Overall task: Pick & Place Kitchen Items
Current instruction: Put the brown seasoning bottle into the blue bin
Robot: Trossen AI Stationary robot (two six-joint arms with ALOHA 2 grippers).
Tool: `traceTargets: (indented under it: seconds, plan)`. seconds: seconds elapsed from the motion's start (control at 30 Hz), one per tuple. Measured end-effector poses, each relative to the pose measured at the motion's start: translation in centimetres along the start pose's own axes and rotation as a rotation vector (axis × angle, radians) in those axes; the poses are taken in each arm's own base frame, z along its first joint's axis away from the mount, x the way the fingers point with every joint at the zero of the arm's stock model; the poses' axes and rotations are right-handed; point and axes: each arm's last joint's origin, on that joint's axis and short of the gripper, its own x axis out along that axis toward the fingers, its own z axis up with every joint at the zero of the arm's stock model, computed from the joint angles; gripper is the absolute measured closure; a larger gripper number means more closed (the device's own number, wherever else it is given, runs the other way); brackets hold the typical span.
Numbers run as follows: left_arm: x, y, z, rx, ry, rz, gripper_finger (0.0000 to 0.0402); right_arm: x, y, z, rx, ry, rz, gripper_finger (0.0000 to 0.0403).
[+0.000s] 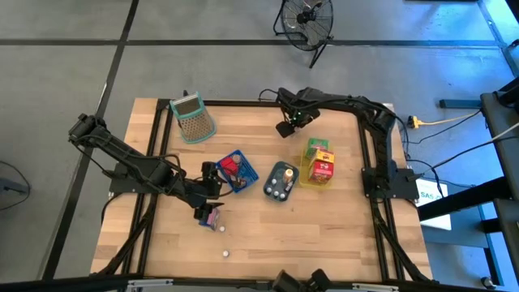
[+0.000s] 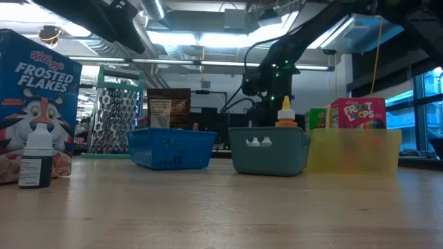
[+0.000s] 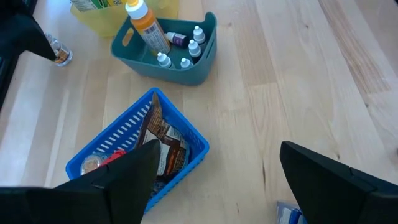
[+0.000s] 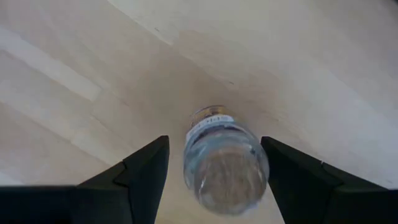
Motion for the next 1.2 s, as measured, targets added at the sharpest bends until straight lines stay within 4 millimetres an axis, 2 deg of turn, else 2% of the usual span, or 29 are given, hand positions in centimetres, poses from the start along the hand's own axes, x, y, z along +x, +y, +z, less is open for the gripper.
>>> traceTargets:
  seconds: [0.2, 0.33, 0.53, 0.83, 1.0, 1.2]
  plan:
    - [0.0, 0.0, 0.0, 0.003, 0.000, -0.001, 0.0073, 1.3, 0.1, 0.1, -0.004, 0.031, 0.008, 0.0149]
    - [0.0, 0.0, 0.0, 0.003, 0.000, -0.001, 0.0073, 2.1, 0.2, 0.2, -0.007, 0.043, 0.004, 0.0166]
    - [0.0, 0.0, 0.0, 0.003, 0.000, -0.001, 0.0073, 2.0, 0.2, 0.2, -0.007, 0.037, 0.006, 0.0211]
    - [0.0, 0.0, 0.0, 0.003, 0.001, -0.003, 0.0073, 2.0, 0.1, 0.1, -0.014, 0.055, 0.002, 0.0211]
    - [0.0, -0.1, 0.0, 0.002, 0.005, -0.032, 0.0073, 1.7, 0.0, -0.2, -0.033, 0.084, -0.009, 0.0211]
    - [0.0, -0.2, 0.2, -0.023, -0.012, -0.056, 0.0073, -0.4, 0.8, 0.5, -0.062, 0.063, -0.010, 0.0211]
